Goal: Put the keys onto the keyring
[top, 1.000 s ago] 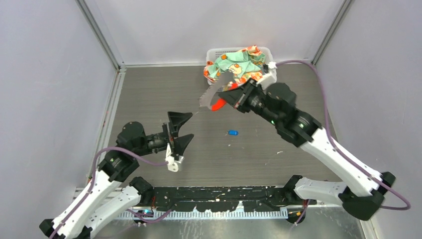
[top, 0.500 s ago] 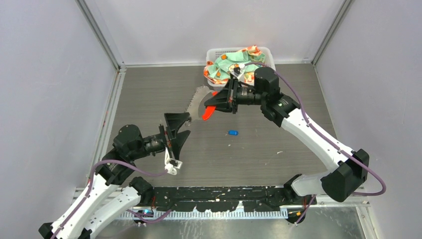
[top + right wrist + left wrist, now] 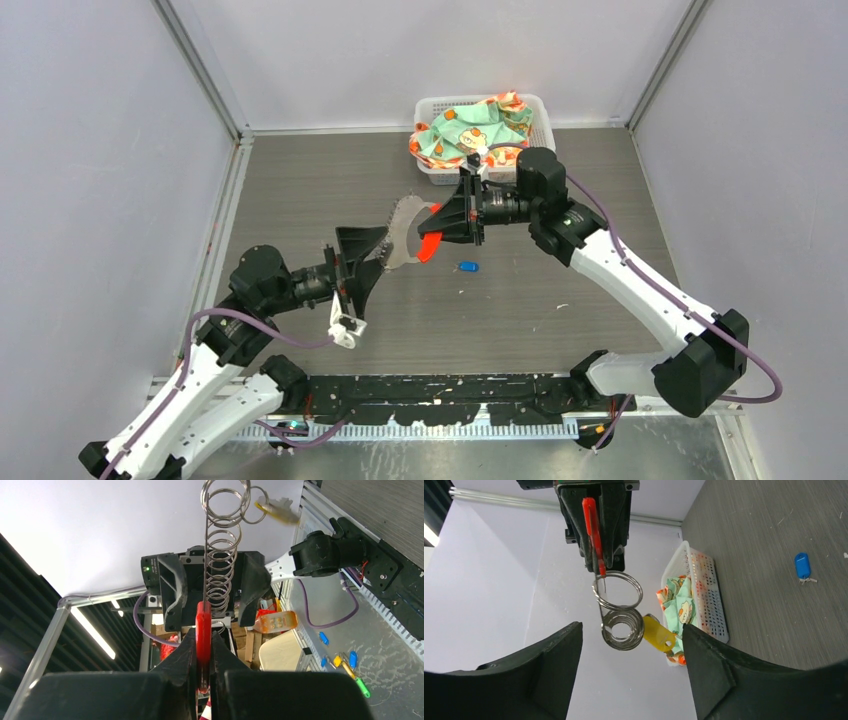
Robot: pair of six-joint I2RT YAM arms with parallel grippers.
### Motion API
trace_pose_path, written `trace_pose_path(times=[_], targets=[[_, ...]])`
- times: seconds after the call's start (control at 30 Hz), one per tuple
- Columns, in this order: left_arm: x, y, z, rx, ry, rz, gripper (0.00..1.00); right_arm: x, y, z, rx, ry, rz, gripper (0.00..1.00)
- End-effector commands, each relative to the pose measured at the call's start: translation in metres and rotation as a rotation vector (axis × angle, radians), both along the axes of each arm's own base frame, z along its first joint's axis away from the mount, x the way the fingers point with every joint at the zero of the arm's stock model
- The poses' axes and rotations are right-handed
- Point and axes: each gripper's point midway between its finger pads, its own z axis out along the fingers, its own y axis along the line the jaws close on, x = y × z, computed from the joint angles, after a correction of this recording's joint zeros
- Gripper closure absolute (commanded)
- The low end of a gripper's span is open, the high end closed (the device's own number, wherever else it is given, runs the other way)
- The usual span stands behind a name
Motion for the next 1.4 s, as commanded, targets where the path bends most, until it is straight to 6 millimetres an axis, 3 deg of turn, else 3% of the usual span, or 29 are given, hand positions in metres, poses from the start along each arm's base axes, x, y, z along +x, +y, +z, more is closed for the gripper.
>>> trace_pose_path(times=[0.0, 0.13, 0.27, 0.53, 0.63, 0.7, 0.83, 0.9, 1.03, 1.17, 1.37], targets=[[-0.015, -0.004, 0.031, -0.058, -0.043, -0.074, 0.3, -0.012, -0.004, 0.019, 0.059, -0.031, 0.032, 0.99], [-0.024, -0.01, 0.036, -0.068, -0.014, -0.138, 0.41, -0.011, 0.001, 0.016, 0.055, -0.019, 0.036, 0.99], [-0.024, -0.012, 0.033, -0.056, -0.015, -0.153, 0.7, -0.012, 0.003, 0.018, 0.058, -0.023, 0.042, 0.99], [-0.025, -0.013, 0.038, -0.064, -0.016, -0.157, 0.98, -0.013, 0.004, 0.006, 0.034, -0.001, 0.048, 0.98], [-0.027, -0.011, 0.047, -0.1, 0.033, -0.153, 1.0, -0.015, 0.002, 0.01, 0.028, -0.041, 0.055, 0.9], [-0.03, -0.01, 0.053, -0.119, 0.135, -0.151, 1.0, -0.013, -0.002, 0.015, -0.005, -0.112, 0.05, 0.68], [-0.043, -0.009, 0.051, -0.114, 0.583, -0.121, 1.0, -0.007, -0.02, 0.027, -0.117, -0.378, 0.025, 0.48], [-0.053, -0.01, 0.046, -0.117, 0.827, -0.107, 1.0, -0.002, -0.033, 0.021, -0.24, -0.525, 0.003, 0.24], [-0.072, -0.01, 0.04, -0.141, 1.087, -0.116, 1.0, 0.002, -0.062, 0.021, -0.399, -0.801, -0.028, 0.03], [-0.089, -0.011, 0.04, -0.153, 1.239, -0.154, 1.0, -0.012, -0.072, 0.041, -0.319, -1.091, -0.034, 0.0], [-0.098, -0.021, 0.046, -0.179, 1.468, -0.194, 1.0, -0.052, -0.048, 0.064, -0.117, -1.342, 0.071, 0.0]])
